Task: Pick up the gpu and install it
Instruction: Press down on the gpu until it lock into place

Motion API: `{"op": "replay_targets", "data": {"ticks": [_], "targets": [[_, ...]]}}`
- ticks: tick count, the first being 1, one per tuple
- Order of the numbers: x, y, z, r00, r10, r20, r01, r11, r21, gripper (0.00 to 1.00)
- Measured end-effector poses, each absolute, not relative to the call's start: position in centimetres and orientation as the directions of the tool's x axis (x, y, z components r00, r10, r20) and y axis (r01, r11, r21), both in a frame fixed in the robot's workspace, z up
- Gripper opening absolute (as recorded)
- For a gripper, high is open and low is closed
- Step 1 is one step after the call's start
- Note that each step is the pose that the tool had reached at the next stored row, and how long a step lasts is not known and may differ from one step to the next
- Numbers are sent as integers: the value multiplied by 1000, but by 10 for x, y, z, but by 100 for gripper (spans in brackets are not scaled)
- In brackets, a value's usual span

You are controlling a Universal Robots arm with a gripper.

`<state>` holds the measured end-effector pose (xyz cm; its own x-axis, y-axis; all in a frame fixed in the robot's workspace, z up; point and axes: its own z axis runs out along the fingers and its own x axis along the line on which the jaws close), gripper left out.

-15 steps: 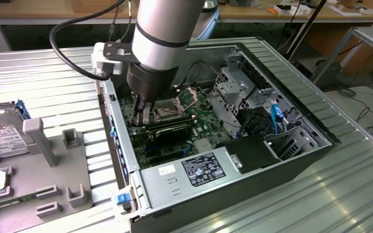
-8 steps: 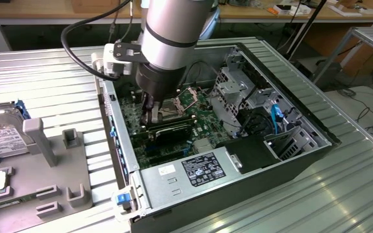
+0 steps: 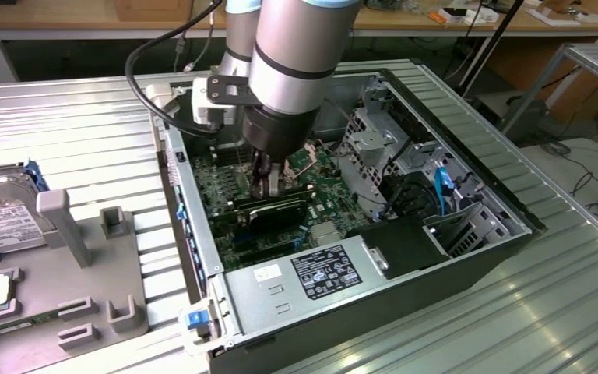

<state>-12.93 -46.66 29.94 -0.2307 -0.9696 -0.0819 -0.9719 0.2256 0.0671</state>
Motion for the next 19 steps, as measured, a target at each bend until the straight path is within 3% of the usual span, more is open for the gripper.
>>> {"op": "replay_targets", "data": {"ticks": [7, 19], "targets": [[-126, -467, 295, -228, -970, -89, -973, 225, 39, 11], [-126, -470, 280, -229, -969, -89, -973, 227, 36, 11]]}}
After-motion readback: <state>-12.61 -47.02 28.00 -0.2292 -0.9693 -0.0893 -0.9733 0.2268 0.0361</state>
